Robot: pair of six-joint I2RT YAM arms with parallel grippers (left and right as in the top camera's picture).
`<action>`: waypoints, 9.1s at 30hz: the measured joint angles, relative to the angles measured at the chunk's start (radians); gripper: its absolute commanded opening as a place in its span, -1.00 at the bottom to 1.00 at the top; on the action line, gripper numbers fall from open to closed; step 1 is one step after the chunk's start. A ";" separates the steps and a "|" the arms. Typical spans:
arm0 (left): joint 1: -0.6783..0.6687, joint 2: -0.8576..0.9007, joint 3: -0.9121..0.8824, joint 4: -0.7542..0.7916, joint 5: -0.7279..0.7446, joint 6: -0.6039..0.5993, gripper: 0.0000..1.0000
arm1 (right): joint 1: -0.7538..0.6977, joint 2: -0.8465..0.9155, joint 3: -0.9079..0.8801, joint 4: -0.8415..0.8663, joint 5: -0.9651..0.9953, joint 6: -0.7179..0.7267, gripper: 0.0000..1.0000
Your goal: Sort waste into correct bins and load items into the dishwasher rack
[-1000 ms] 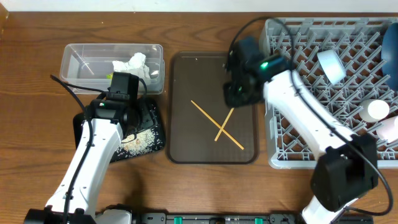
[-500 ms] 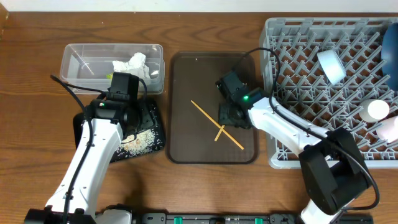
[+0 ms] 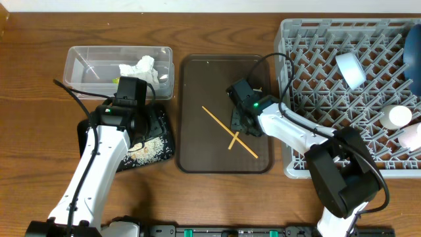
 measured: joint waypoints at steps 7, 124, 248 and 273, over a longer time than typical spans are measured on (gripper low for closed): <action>0.000 0.000 0.000 0.000 0.000 0.000 0.48 | 0.000 0.003 0.000 0.002 0.006 0.010 -0.90; 0.000 0.000 -0.015 0.013 0.000 0.000 0.48 | -0.280 -0.286 0.289 -0.354 -0.050 -0.579 -0.98; 0.000 -0.858 -0.234 0.058 0.053 0.263 0.81 | -0.526 -1.909 -1.128 0.550 -0.107 -0.697 0.98; 0.000 -0.858 -0.234 0.058 0.053 0.263 0.82 | -0.526 -1.906 -1.170 0.495 -0.103 -0.697 0.98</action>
